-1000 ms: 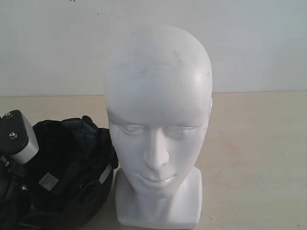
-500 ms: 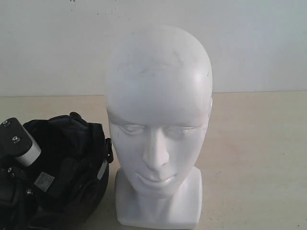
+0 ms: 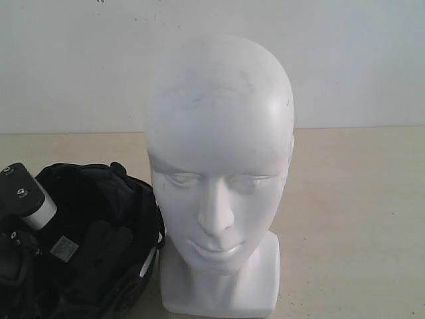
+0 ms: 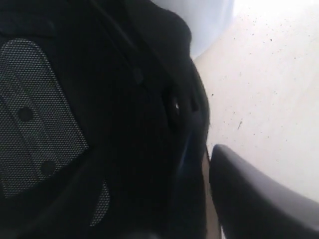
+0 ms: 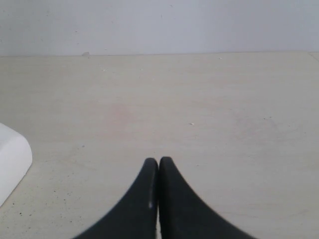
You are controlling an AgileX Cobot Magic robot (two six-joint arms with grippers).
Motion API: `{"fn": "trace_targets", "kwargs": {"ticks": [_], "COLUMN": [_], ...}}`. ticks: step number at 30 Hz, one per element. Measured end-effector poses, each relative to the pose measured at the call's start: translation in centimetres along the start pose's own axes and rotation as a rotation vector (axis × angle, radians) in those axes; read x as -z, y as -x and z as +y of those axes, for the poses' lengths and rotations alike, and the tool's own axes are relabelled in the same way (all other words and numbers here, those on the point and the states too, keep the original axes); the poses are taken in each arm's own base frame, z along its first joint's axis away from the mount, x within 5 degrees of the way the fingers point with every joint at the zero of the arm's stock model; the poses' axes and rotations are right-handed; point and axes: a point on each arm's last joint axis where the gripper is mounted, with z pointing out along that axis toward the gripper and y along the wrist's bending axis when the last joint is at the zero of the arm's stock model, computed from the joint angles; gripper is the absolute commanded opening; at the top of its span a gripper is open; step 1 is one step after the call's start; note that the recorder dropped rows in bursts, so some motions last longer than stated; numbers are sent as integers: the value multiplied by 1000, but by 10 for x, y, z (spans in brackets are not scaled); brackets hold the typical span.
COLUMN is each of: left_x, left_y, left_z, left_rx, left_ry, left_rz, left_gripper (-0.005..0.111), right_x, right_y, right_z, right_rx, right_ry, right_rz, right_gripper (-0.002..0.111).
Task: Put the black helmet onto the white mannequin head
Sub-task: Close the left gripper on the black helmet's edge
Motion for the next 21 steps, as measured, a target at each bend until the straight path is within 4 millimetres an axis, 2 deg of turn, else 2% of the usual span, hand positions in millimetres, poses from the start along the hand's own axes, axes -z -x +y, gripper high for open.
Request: {"fn": "trace_targets", "kwargs": {"ticks": [7, 14, 21], "left_x": [0, 1, 0], "left_y": [0, -3, -1], "left_z": [0, -10, -8], "left_rx": [6, -27, -58], "left_ry": [-4, -105, -86], "left_rz": [-5, 28, 7], "left_gripper": [60, 60, 60], "right_x": [0, 0, 0], "right_y": [0, 0, 0], "right_z": [0, 0, 0], "right_rx": [0, 0, 0], "right_ry": [0, 0, 0], "right_rz": [0, 0, 0], "right_gripper": [0, 0, 0]}}
